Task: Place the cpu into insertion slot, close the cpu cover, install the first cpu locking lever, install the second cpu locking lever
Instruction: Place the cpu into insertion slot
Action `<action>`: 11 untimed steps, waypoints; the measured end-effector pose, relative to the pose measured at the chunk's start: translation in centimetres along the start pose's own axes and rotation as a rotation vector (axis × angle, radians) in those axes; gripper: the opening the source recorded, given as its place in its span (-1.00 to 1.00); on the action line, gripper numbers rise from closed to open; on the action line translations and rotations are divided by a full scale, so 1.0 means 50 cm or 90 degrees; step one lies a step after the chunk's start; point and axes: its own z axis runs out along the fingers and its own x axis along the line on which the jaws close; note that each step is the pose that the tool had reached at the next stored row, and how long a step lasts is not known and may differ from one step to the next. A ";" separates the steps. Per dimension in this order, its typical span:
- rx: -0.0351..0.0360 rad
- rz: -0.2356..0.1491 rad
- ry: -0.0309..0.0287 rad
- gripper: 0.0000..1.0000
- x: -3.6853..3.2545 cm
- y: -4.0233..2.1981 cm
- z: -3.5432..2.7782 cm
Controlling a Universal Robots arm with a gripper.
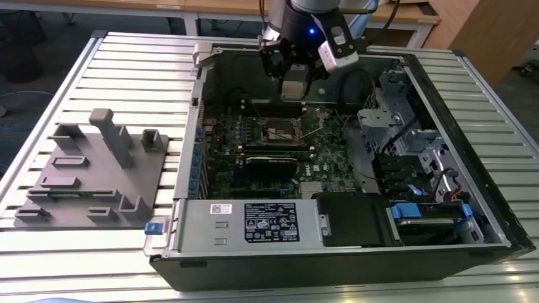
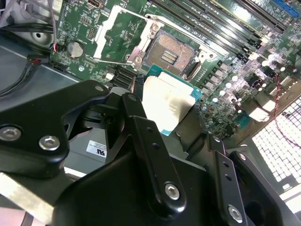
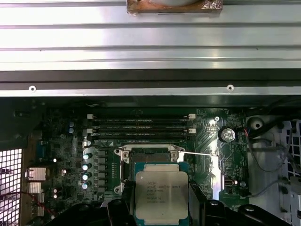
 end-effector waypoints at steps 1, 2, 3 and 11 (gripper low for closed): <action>0.0000 0.000 0.0000 0.08 0.000 0.000 0.001; -0.0001 0.000 0.0000 0.08 0.000 0.000 0.002; 0.0000 0.000 0.0000 0.08 0.000 0.000 0.002; 0.0000 0.000 0.0000 0.08 0.000 -0.001 0.008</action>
